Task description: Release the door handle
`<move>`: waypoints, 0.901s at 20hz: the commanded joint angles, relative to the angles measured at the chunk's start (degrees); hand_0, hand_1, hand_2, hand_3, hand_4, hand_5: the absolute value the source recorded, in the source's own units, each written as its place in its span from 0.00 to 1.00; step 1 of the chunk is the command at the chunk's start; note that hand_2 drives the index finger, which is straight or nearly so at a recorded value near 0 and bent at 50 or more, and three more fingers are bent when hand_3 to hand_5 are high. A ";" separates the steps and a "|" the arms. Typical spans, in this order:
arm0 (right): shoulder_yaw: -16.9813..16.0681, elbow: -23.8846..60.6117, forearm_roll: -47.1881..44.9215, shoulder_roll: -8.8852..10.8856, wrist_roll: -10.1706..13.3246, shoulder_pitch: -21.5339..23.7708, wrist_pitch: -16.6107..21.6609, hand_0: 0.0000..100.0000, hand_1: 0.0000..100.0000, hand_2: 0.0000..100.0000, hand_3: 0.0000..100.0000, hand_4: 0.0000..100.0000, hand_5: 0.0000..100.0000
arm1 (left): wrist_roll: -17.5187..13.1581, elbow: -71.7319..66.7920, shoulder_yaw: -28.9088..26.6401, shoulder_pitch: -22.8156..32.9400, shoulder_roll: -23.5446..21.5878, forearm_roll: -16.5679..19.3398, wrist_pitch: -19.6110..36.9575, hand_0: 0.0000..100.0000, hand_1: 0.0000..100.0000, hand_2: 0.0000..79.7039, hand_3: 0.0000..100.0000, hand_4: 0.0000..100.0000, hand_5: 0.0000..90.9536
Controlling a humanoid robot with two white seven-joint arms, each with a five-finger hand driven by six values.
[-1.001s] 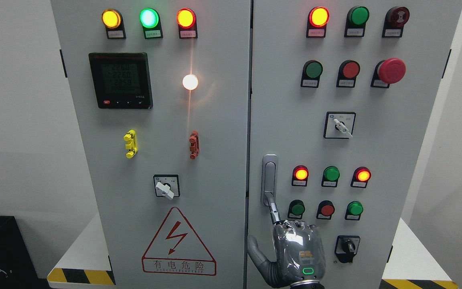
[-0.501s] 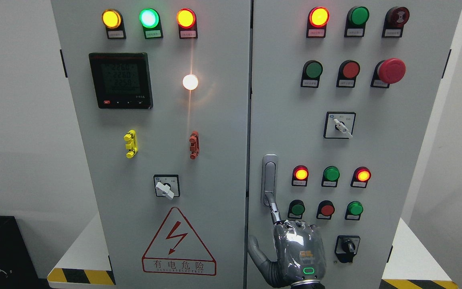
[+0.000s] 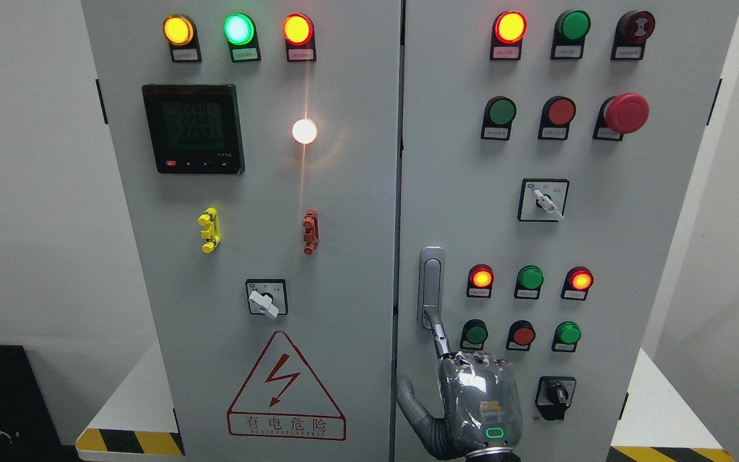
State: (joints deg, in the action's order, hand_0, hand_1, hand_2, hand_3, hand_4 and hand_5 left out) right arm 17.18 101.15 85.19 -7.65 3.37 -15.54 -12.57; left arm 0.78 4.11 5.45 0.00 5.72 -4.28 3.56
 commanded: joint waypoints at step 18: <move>0.05 -1.83 -0.03 -0.08 0.05 0.33 0.00 0.45 0.24 0.07 1.00 1.00 1.00 | 0.01 0.02 0.00 0.97 0.00 -0.02 0.05 0.12 0.56 0.00 0.00 0.00 0.00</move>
State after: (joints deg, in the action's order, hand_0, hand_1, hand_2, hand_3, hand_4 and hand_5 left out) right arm 17.17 100.76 85.17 -7.65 3.37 -15.28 -12.64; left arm 0.78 4.12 5.45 0.00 5.72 -4.27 3.56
